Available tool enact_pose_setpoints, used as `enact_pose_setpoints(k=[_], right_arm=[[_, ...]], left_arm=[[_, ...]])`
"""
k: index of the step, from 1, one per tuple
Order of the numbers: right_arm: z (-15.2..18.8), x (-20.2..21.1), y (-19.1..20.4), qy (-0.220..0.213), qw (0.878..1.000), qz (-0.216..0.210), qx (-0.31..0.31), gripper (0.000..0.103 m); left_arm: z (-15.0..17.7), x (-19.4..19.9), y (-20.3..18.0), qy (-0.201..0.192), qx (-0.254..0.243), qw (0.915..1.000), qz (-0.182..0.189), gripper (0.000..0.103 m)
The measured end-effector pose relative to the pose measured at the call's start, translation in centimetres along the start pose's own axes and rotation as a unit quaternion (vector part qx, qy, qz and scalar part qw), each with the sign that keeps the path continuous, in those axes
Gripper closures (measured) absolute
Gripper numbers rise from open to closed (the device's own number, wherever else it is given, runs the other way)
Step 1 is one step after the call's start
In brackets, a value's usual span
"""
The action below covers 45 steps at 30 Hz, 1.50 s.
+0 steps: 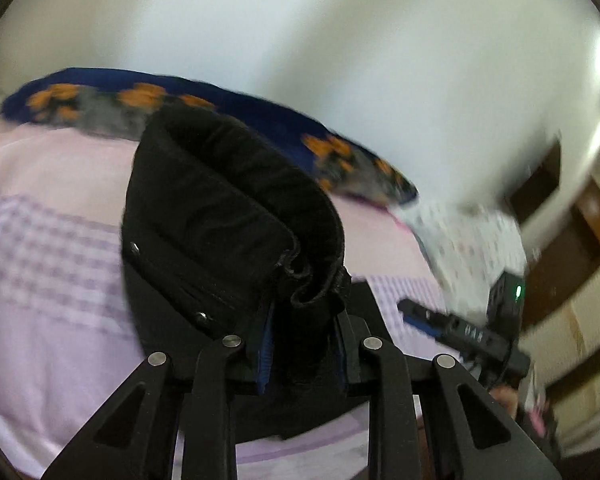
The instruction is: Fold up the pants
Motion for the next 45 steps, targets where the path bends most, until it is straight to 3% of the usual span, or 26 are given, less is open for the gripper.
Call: enact_pose_setpoints(k=[6, 8, 10, 12, 16, 19, 21, 23, 26, 31, 38, 45], right_arm=[[0.2, 0.5, -2.8, 0.002, 1.0, -0.001, -0.021, 0.036], [0.4, 0.2, -3.4, 0.007, 1.0, -0.003, -0.025, 0.036], [0.7, -0.4, -3.7, 0.023, 0.999, -0.019, -0.029, 0.035], [1.2, -0.6, -3.8, 0.035, 0.998, -0.032, -0.028, 0.035], [1.9, -1.6, -3.4, 0.065, 0.995, -0.074, -0.019, 0.034], [2.3, -2.9, -2.4, 0.097, 0.987, -0.129, -0.013, 0.034], [2.3, -3.6, -2.0, 0.099, 0.986, -0.135, -0.001, 0.034], [2.4, -4.5, -1.3, 0.115, 0.982, -0.147, 0.022, 0.034], [2.6, -6.2, -1.4, 0.142, 0.979, -0.143, 0.029, 0.034], [2.7, -7.8, -1.1, 0.17, 0.972, -0.158, 0.048, 0.034], [2.5, -10.0, 0.8, 0.183, 0.963, -0.19, 0.054, 0.034], [2.4, -10.5, 1.3, 0.191, 0.963, -0.183, 0.049, 0.034]], left_arm=[[3.2, -8.0, -4.6, 0.1, -0.063, 0.993, -0.001, 0.078], [4.9, -10.7, -5.2, 0.135, -0.082, 0.987, -0.026, 0.078], [6.2, -12.7, -5.5, 0.156, -0.108, 0.9798, -0.063, 0.076], [7.0, -13.6, -5.9, 0.167, -0.123, 0.9753, -0.077, 0.073], [7.5, -12.7, -7.2, 0.165, -0.146, 0.9732, -0.067, 0.064], [6.9, -11.0, -6.9, 0.15, -0.13, 0.9797, -0.031, 0.064], [6.3, -9.1, -6.1, 0.128, -0.119, 0.9843, -0.024, 0.063], [5.2, -7.4, -4.7, 0.101, -0.105, 0.9886, -0.036, 0.056], [4.1, -5.8, -1.2, 0.079, -0.074, 0.9917, -0.07, 0.054], [4.4, -5.5, 4.7, 0.078, -0.031, 0.9871, -0.137, 0.054], [6.5, -7.8, 6.8, 0.103, -0.006, 0.984, -0.145, 0.054], [7.0, -9.0, 7.2, 0.113, -0.006, 0.982, -0.151, 0.051]])
Point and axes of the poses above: each gripper's, at about its wrist camera, not at the fingertips, and x roughly against the way its jaws point, y to its left, z to its underside, the point moved 9 cm from there along -x, roughly the way its jaws point, and after that the axes turned 7 degrees about y, right-handed, at the moved point
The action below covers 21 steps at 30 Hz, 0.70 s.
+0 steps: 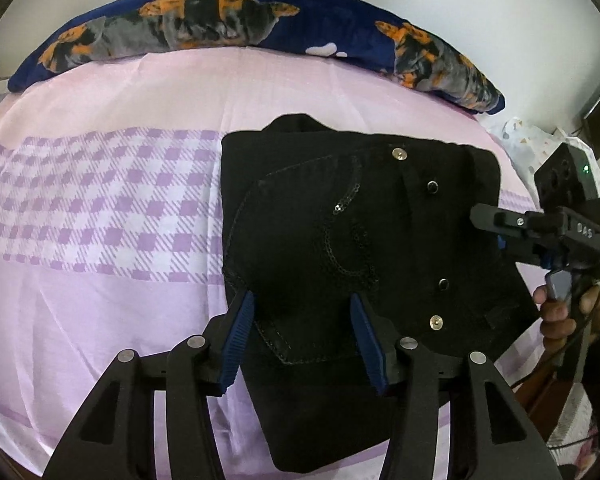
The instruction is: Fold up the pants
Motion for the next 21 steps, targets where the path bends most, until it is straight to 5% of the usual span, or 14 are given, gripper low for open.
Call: enact_pose_setpoints(k=[6, 11, 14, 21], right_arm=[[-0.2, -0.4, 0.2, 0.006, 1.0, 0.012, 0.01, 0.035], [-0.1, -0.2, -0.3, 0.0, 0.999, 0.036, 0.007, 0.05], [0.2, -0.6, -0.4, 0.006, 1.0, 0.025, -0.008, 0.075], [0.3, 0.3, 1.7, -0.016, 0.999, 0.05, 0.001, 0.089]], left_arm=[[0.0, -0.2, 0.1, -0.004, 0.003, 1.0, -0.004, 0.049], [0.0, -0.3, 0.2, -0.003, 0.005, 1.0, -0.005, 0.047], [-0.1, -0.4, 0.2, -0.004, 0.003, 0.9999, -0.009, 0.047], [-0.4, -0.3, 0.2, -0.002, 0.005, 1.0, -0.008, 0.047]])
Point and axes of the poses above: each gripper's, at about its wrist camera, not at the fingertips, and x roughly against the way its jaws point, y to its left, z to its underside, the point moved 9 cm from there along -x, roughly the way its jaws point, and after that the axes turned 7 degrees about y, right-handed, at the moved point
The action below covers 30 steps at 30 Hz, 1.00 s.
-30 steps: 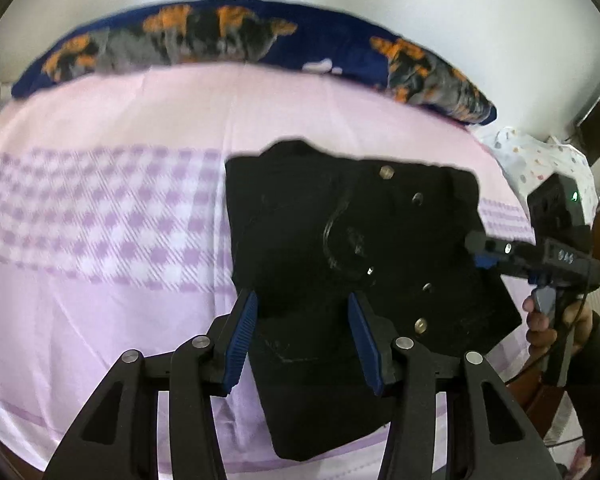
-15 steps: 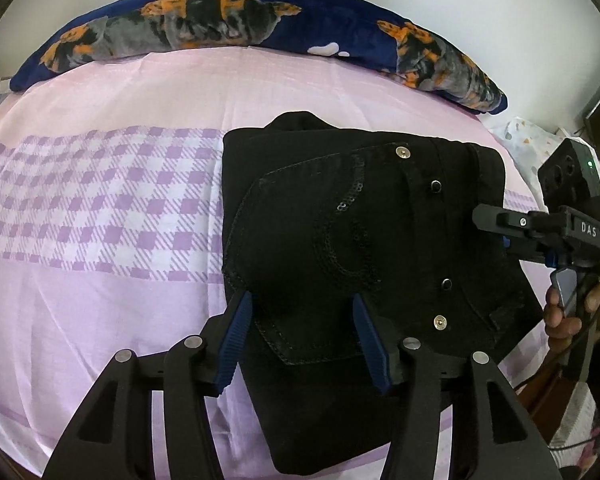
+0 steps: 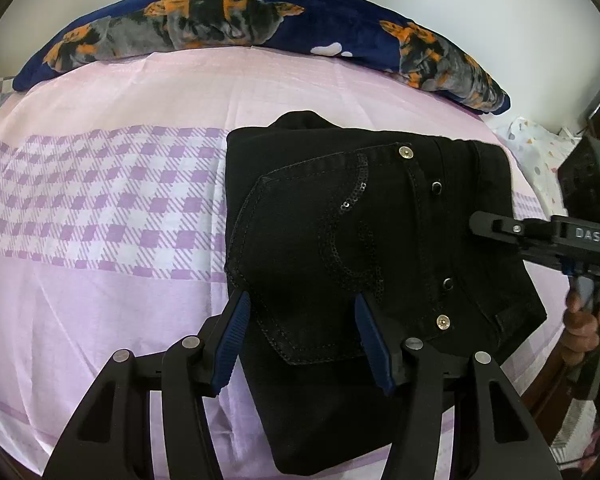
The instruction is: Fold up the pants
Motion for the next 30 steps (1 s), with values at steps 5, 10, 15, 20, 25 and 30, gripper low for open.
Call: enact_pose_setpoints(k=[5, 10, 15, 20, 25, 30], right_arm=[[-0.5, 1.8, 2.5, -0.017, 1.0, 0.005, 0.003, 0.092], [-1.4, 4.3, 5.4, -0.041, 0.999, -0.012, 0.019, 0.093], [-2.2, 7.4, 6.0, -0.068, 0.997, -0.01, 0.034, 0.093], [-2.3, 10.1, 2.4, -0.095, 0.995, 0.009, 0.004, 0.093], [-1.2, 10.0, -2.8, -0.091, 0.994, 0.034, -0.043, 0.093], [-0.2, 8.4, -6.7, -0.078, 0.993, 0.047, -0.081, 0.093]], left_arm=[[-0.2, 1.2, 0.5, -0.009, 0.016, 0.9998, 0.001, 0.047], [-0.7, 2.3, 1.0, -0.026, 0.014, 0.9995, -0.013, 0.047], [-1.4, 2.6, 0.3, -0.037, 0.003, 0.9992, -0.016, 0.047], [-2.0, 2.1, -1.6, -0.036, -0.022, 0.999, -0.015, 0.047], [-2.2, 1.0, -4.6, -0.027, -0.056, 0.998, -0.009, 0.047], [-1.9, -0.2, -6.7, -0.012, -0.083, 0.9965, -0.006, 0.047]])
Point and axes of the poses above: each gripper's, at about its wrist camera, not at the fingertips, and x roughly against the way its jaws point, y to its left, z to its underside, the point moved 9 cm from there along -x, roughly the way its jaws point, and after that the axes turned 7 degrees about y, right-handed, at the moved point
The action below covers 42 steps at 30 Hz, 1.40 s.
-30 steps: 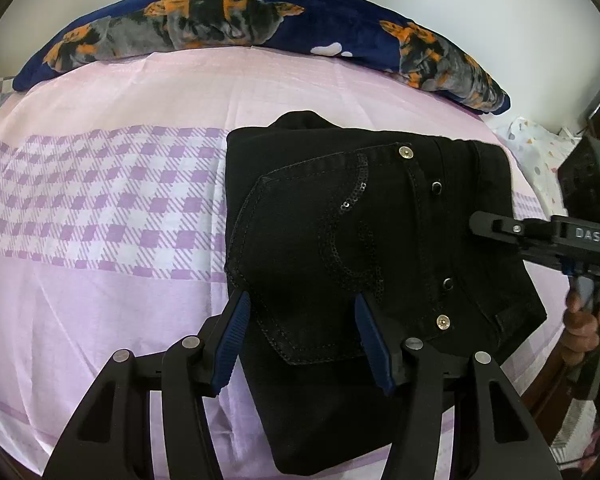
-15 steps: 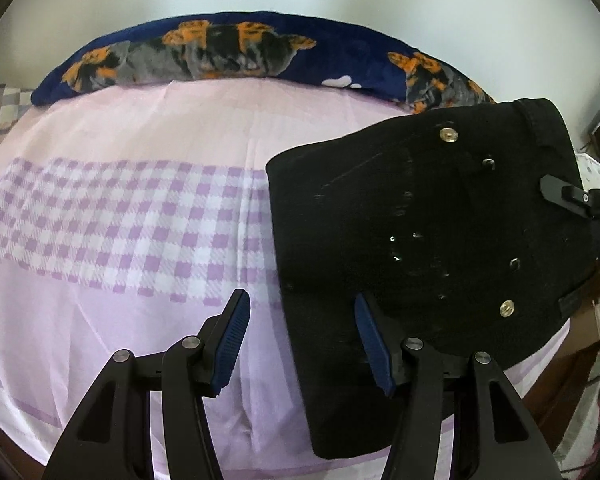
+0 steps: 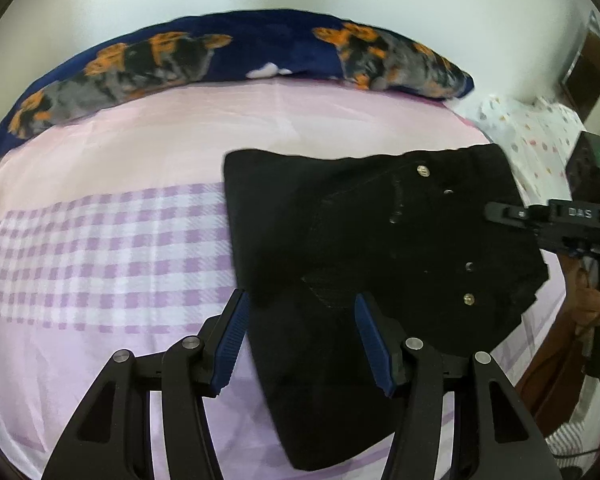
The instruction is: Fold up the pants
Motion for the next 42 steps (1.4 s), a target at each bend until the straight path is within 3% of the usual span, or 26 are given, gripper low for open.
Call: enact_pose_setpoints(k=[8, 11, 13, 19, 32, 35, 36, 42], right_arm=[[0.0, -1.8, -2.6, 0.012, 1.0, 0.012, -0.011, 0.093], [0.3, -2.0, -3.3, 0.008, 1.0, 0.012, -0.019, 0.089], [0.6, -1.8, -3.5, 0.0, 0.999, 0.028, -0.017, 0.075], [2.6, -0.3, -3.4, -0.021, 0.997, 0.066, -0.014, 0.071], [5.7, 1.8, -3.0, -0.042, 0.996, 0.079, -0.028, 0.07], [5.9, 2.3, -2.5, -0.049, 0.995, 0.085, -0.016, 0.077], [6.0, 2.5, -2.3, -0.051, 0.994, 0.095, -0.009, 0.083], [6.0, 3.5, -1.6, -0.064, 0.993, 0.098, -0.011, 0.089]], left_arm=[[1.7, -2.8, -0.6, 0.04, -0.011, 0.9991, -0.008, 0.047], [2.1, -3.1, -0.7, 0.041, -0.012, 0.999, -0.008, 0.047], [2.1, -3.1, -0.8, 0.04, -0.014, 0.9991, -0.009, 0.047], [2.5, -2.7, -1.0, 0.04, -0.018, 0.999, -0.014, 0.047], [3.8, -1.1, -1.0, 0.036, -0.016, 0.9992, -0.005, 0.047], [4.2, -0.5, -1.2, 0.034, -0.014, 0.9993, 0.004, 0.047], [4.4, -0.4, -1.2, 0.034, -0.014, 0.9993, 0.008, 0.047], [5.1, 0.1, -1.4, 0.037, -0.016, 0.999, 0.018, 0.047]])
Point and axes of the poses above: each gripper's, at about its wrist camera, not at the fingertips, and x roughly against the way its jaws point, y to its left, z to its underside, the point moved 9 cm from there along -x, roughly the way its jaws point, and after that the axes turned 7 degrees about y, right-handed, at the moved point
